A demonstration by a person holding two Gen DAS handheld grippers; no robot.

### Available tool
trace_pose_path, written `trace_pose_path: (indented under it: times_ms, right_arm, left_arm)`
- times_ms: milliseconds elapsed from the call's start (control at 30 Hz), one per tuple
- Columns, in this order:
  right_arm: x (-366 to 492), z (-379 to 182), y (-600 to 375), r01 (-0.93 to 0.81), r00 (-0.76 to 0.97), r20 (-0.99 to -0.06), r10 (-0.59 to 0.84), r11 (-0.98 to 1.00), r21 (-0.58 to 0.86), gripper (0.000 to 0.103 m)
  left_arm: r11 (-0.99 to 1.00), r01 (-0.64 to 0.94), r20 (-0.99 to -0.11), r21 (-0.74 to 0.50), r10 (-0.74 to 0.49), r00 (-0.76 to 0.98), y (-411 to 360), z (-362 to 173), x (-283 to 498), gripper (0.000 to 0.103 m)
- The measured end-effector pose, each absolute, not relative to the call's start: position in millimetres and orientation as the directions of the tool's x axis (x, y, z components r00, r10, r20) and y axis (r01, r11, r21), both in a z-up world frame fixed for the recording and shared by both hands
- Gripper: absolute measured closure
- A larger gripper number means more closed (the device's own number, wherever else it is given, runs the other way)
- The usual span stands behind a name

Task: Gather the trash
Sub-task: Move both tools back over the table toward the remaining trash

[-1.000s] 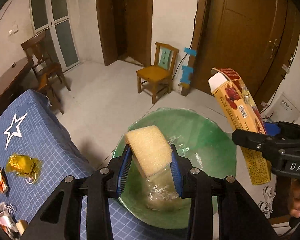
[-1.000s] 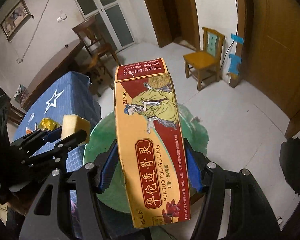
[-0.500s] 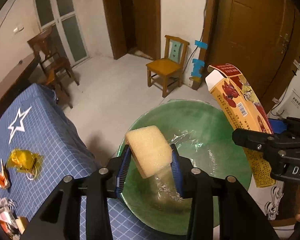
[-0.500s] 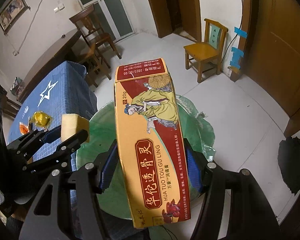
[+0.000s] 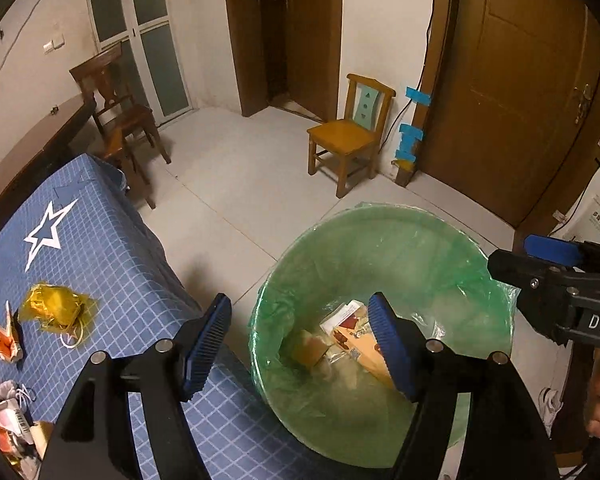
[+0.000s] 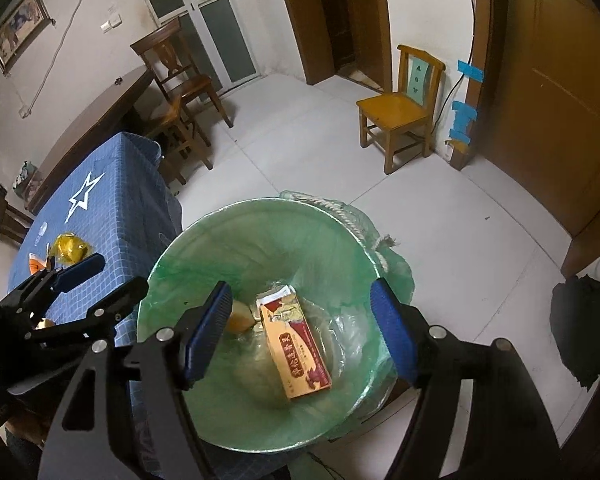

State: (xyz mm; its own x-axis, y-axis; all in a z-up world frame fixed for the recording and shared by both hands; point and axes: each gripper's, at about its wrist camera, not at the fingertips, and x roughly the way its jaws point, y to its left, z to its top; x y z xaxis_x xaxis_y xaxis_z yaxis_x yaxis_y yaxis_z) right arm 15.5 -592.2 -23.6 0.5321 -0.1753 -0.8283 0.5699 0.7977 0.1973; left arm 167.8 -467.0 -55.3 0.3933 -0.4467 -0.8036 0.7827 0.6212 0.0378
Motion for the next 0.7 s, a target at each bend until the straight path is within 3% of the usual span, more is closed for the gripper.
trace_pose_path:
  times_ms: [333,700]
  right_arm:
    - [3.0,-11.9,-560.5,0.555,0.613,-0.748,-0.256,0.813,0.177,0.034]
    - [-8.3,14.9,-461.8,0.485,0.798,-0.465,-0.383,0.866,0.119,0.026]
  left_arm:
    - [0.719,0.694,-0.762,0.044,-0.425,0.488,-419.0,-33.4,159.4,0.027]
    - [0.867,0.49,-0.669,0.084,-0.316,0.673,-277.5,4.6,142.1,0.024]
